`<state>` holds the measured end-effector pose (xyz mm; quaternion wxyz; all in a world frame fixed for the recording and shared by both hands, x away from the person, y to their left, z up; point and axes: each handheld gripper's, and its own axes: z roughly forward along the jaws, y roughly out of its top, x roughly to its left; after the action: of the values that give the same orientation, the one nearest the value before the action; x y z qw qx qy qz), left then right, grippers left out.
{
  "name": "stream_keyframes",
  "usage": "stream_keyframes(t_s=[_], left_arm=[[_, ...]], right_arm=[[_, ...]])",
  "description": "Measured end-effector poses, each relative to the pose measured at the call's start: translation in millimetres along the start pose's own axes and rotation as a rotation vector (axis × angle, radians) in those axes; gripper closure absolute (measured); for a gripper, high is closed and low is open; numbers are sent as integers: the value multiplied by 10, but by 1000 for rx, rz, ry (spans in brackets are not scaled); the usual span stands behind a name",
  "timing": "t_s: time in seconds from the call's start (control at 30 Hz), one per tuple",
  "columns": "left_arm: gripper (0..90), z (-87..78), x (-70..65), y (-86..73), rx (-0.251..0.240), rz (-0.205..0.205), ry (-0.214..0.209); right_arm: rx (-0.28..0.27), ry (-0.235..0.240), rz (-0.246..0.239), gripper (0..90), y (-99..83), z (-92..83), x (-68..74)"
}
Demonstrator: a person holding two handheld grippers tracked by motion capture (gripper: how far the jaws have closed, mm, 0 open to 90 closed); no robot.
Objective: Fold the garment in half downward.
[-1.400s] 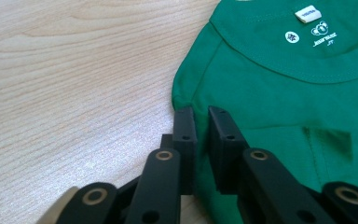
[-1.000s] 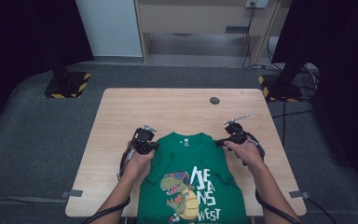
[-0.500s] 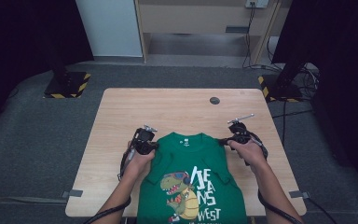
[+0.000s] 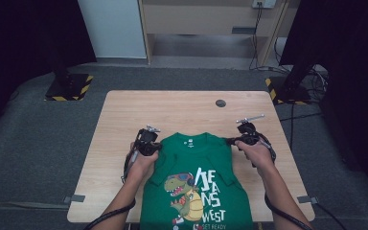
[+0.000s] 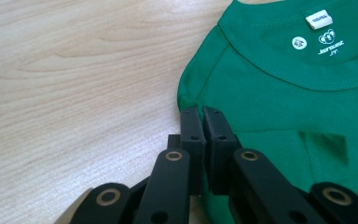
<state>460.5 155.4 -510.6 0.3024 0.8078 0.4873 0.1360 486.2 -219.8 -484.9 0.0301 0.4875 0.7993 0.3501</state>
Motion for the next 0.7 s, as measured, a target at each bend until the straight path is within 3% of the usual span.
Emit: stream_keyframes(t_s=[0.7], left_arm=[[878, -13, 50, 189, -52, 13, -24]], right_arm=[[-37, -13, 8, 883, 60, -69, -89]])
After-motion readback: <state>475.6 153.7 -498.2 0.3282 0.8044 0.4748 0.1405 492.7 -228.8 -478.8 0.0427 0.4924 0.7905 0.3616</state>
